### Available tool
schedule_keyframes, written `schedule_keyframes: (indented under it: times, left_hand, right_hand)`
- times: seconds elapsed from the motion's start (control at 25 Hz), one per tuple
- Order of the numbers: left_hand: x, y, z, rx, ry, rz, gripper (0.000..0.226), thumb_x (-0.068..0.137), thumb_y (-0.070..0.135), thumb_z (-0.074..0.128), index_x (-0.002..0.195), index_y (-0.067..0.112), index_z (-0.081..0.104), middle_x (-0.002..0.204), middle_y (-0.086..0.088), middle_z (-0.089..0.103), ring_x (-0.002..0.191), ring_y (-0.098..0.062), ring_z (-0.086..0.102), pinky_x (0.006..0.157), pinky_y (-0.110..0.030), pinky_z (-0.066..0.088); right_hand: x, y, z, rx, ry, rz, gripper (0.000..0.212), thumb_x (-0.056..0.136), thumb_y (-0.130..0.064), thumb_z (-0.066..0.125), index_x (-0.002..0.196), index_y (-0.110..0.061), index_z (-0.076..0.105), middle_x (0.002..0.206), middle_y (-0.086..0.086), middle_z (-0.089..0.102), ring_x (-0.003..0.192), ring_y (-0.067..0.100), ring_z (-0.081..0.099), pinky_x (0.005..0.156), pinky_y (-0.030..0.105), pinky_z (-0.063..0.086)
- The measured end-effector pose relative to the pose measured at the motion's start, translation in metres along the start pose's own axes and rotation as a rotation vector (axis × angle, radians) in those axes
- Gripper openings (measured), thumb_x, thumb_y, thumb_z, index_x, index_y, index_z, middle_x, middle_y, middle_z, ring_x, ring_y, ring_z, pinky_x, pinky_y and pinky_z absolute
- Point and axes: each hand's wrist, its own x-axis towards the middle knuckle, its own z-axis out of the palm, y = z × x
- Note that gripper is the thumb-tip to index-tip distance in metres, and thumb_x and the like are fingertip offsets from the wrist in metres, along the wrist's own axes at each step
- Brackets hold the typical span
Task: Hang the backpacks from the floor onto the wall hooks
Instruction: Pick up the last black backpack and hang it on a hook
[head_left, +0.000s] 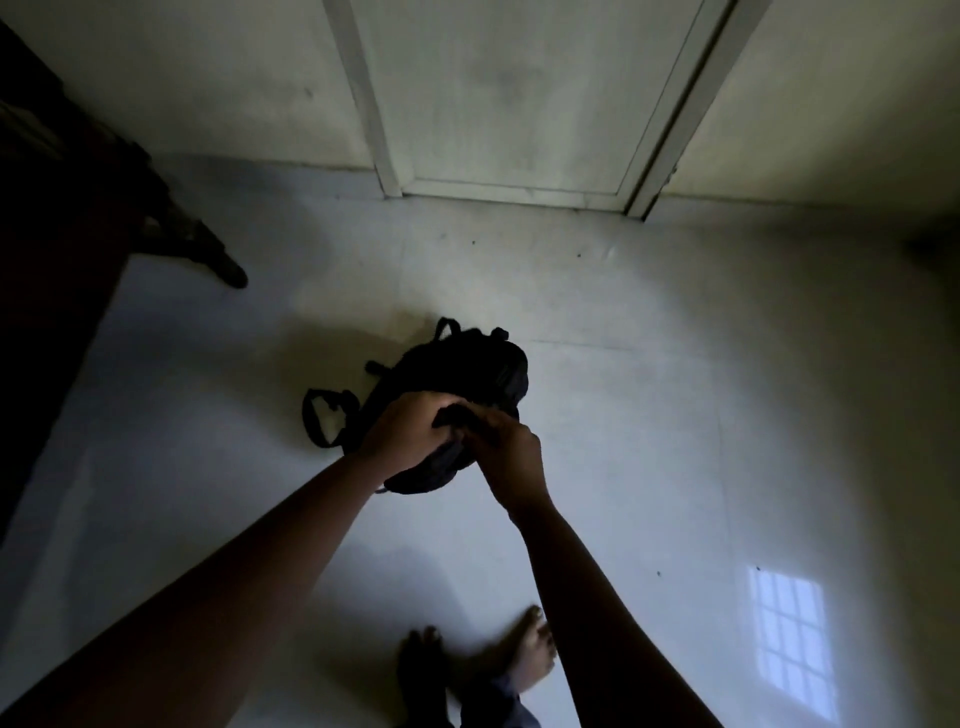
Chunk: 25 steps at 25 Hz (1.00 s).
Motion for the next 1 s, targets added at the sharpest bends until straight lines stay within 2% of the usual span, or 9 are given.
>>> schedule_keyframes:
  times: [0.08, 0.16, 0.28, 0.4, 0.6, 0.68, 0.76, 0.92, 1.0]
  left_hand:
    - [-0.018, 0.027, -0.038, 0.045, 0.054, -0.047, 0.031, 0.089, 0.025, 0.058, 0.102, -0.001, 0.066, 0.096, -0.02, 0.072, 0.092, -0.032, 0.067, 0.07, -0.028, 0.043]
    - [-0.038, 0.047, -0.064, 0.009, 0.088, -0.084, 0.038, 0.09, 0.028, 0.055, 0.112, -0.002, 0.064, 0.109, -0.02, 0.069, 0.102, -0.032, 0.065, 0.081, -0.032, 0.047]
    - [-0.074, 0.09, -0.093, -0.1, 0.12, -0.05, 0.041, 0.089, 0.023, 0.058, 0.12, -0.003, 0.058, 0.124, -0.016, 0.063, 0.115, -0.027, 0.059, 0.091, -0.026, 0.044]
    - [-0.105, 0.128, -0.107, -0.161, 0.117, 0.059, 0.03, 0.088, 0.02, 0.06, 0.108, -0.002, 0.064, 0.109, -0.014, 0.068, 0.105, -0.026, 0.063, 0.077, -0.015, 0.04]
    - [-0.12, 0.186, -0.118, -0.242, 0.039, 0.081, 0.02, 0.089, 0.024, 0.058, 0.097, 0.008, 0.066, 0.095, -0.008, 0.069, 0.092, -0.024, 0.065, 0.073, -0.025, 0.045]
    - [-0.123, 0.215, -0.123, -0.194, -0.239, 0.053, 0.024, 0.087, 0.029, 0.06, 0.106, 0.015, 0.065, 0.106, -0.003, 0.065, 0.102, -0.019, 0.061, 0.083, -0.026, 0.046]
    - [-0.126, 0.242, -0.132, -0.074, -0.445, 0.056, 0.038, 0.084, 0.036, 0.062, 0.118, 0.019, 0.059, 0.114, 0.004, 0.058, 0.11, -0.015, 0.057, 0.089, -0.024, 0.043]
    - [-0.14, 0.283, -0.123, -0.055, -0.387, 0.265, 0.046, 0.082, 0.024, 0.067, 0.125, 0.018, 0.051, 0.12, -0.003, 0.062, 0.106, -0.018, 0.06, 0.087, -0.026, 0.046]
    - [-0.148, 0.303, -0.106, -0.15, -0.193, 0.318, 0.044, 0.079, 0.023, 0.07, 0.119, 0.012, 0.056, 0.115, -0.004, 0.067, 0.104, -0.018, 0.063, 0.084, -0.022, 0.049]
  right_hand:
    - [-0.024, -0.04, -0.028, 0.126, 0.107, 0.064, 0.031, 0.085, -0.015, 0.063, 0.116, -0.019, 0.067, 0.115, 0.002, 0.071, 0.107, 0.013, 0.064, 0.091, 0.019, 0.047]
    - [-0.05, -0.063, -0.048, 0.147, 0.131, 0.156, 0.029, 0.086, -0.022, 0.064, 0.115, -0.018, 0.067, 0.114, 0.003, 0.071, 0.108, 0.016, 0.063, 0.098, 0.033, 0.048]
    - [-0.087, -0.086, -0.076, 0.196, 0.146, 0.269, 0.027, 0.084, -0.036, 0.064, 0.096, -0.012, 0.066, 0.086, 0.007, 0.067, 0.084, 0.022, 0.062, 0.087, 0.046, 0.051]
    - [-0.113, -0.11, -0.098, 0.512, 0.134, 0.422, 0.028, 0.084, -0.03, 0.067, 0.069, -0.01, 0.054, 0.064, 0.005, 0.051, 0.058, 0.015, 0.052, 0.057, 0.03, 0.05]
    - [-0.149, -0.148, -0.134, 0.481, 0.101, 0.335, 0.029, 0.09, -0.023, 0.06, 0.064, -0.012, 0.052, 0.059, 0.002, 0.046, 0.053, 0.011, 0.044, 0.044, 0.012, 0.037]
    - [-0.165, -0.157, -0.156, 0.37, 0.079, 0.269, 0.029, 0.093, -0.023, 0.053, 0.067, -0.011, 0.056, 0.062, -0.001, 0.05, 0.061, 0.011, 0.048, 0.054, 0.008, 0.04]
    - [-0.184, -0.158, -0.178, 0.362, 0.065, 0.291, 0.027, 0.093, -0.024, 0.051, 0.07, -0.015, 0.06, 0.071, -0.001, 0.058, 0.073, 0.015, 0.056, 0.072, 0.02, 0.046]
    - [-0.219, -0.169, -0.214, 0.506, 0.158, 0.265, 0.024, 0.095, -0.016, 0.049, 0.097, 0.002, 0.065, 0.077, 0.01, 0.063, 0.07, 0.019, 0.061, 0.064, 0.024, 0.053]
    - [-0.226, -0.178, -0.231, 0.61, 0.228, 0.186, 0.027, 0.094, -0.019, 0.051, 0.1, 0.004, 0.064, 0.089, 0.02, 0.067, 0.079, 0.029, 0.066, 0.075, 0.033, 0.056]
